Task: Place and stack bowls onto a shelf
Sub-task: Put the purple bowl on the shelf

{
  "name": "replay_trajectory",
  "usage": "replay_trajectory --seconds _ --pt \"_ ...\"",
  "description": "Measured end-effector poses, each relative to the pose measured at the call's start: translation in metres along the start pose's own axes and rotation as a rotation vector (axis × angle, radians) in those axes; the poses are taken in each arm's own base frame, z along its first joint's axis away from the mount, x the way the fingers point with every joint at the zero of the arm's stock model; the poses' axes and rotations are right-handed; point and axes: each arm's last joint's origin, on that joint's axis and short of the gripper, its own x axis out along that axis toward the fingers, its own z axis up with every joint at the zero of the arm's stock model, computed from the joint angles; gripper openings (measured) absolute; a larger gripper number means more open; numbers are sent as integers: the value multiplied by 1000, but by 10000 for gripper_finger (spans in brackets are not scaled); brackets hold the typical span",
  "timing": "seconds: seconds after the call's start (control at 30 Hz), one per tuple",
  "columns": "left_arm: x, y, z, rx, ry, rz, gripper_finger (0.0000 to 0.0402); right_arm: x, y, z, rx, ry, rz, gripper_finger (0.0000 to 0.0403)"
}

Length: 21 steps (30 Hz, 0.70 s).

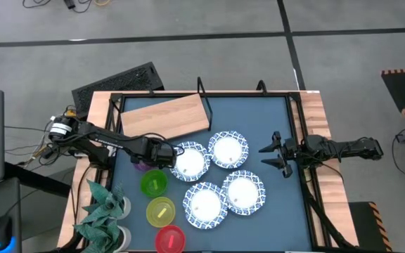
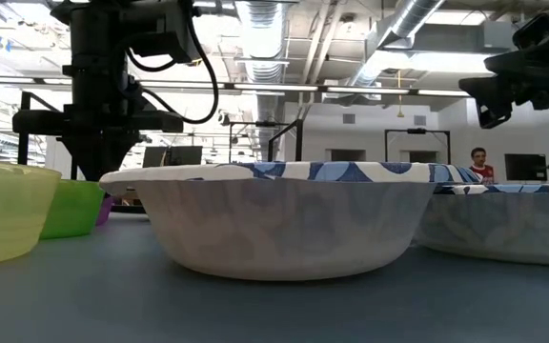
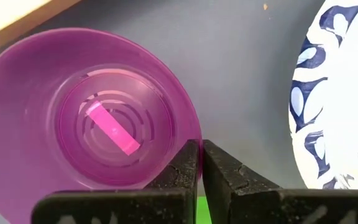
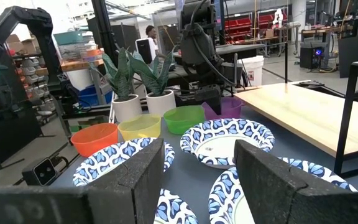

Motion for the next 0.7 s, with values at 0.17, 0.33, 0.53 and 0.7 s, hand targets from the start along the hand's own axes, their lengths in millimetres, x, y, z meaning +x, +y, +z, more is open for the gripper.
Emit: replay_trajectory --seconds 0.17,0.33,0.53,0.7 --pt "0 0 0 0 7 -2 0 0 0 0 0 0 0 220" --pt "-1 0 -1 0 35 -12 0 0 0 0 0 0 0 220" --pt "-1 0 -1 -1 45 -12 0 0 0 0 0 0 0 220" --pt "-10 -7 1 11 45 -33 0 0 0 0 0 0 0 220"
